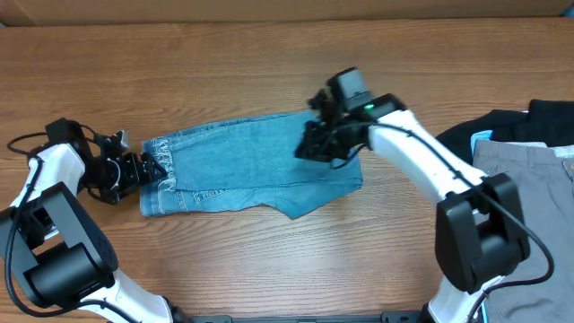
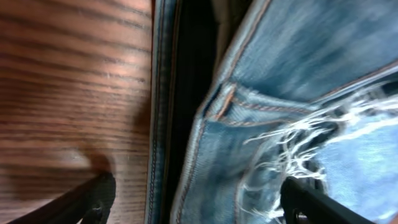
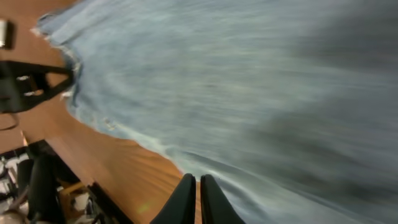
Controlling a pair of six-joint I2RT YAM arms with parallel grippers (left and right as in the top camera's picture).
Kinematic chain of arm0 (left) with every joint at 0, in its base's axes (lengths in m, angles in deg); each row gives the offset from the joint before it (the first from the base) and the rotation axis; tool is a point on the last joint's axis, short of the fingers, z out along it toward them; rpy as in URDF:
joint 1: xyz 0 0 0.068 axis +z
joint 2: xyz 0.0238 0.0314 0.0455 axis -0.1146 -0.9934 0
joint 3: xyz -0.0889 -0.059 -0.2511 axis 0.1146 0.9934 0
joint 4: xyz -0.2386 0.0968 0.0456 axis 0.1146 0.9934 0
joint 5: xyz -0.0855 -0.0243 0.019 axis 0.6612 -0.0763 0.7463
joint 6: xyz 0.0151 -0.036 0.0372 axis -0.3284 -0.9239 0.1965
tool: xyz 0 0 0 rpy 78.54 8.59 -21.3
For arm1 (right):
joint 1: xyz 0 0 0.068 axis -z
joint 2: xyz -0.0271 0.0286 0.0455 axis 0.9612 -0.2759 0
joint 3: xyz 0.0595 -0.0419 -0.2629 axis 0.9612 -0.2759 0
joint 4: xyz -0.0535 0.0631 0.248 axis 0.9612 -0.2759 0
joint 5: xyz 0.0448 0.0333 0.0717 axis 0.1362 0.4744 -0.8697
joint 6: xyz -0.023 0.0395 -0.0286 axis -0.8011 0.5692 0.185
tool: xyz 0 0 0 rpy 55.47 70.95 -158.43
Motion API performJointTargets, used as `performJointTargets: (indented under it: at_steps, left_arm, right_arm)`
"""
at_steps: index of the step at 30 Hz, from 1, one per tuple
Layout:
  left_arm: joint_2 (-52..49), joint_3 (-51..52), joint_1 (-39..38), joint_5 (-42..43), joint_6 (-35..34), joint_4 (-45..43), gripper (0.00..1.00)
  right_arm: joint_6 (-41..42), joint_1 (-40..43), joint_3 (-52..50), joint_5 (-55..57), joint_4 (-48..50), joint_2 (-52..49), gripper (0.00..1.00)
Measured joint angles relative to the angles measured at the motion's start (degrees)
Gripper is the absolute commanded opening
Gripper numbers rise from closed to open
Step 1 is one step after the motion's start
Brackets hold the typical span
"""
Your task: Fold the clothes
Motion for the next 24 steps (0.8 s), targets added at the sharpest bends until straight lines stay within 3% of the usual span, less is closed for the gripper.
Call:
performJointTargets:
  at_steps: [9, 13, 24]
  left_arm:
    - [1.0, 2.8, 0.0, 1.4, -1.0, -5.7, 0.89]
    - [1.2, 3.4, 0.0, 1.5, -1.4, -6.8, 0.78]
    - [-2.7, 2.1, 0.0, 7.0, -1.3, -8.3, 0.62]
  right_arm:
    - [3.8, -3.0, 0.0, -1.5, 9.3, -7.2, 0.08]
    - [4.0, -4.7, 0.0, -1.8, 10.4, -10.0, 0.08]
    - [4.2, -6.4, 0.0, -1.9, 10.5, -11.7, 0.08]
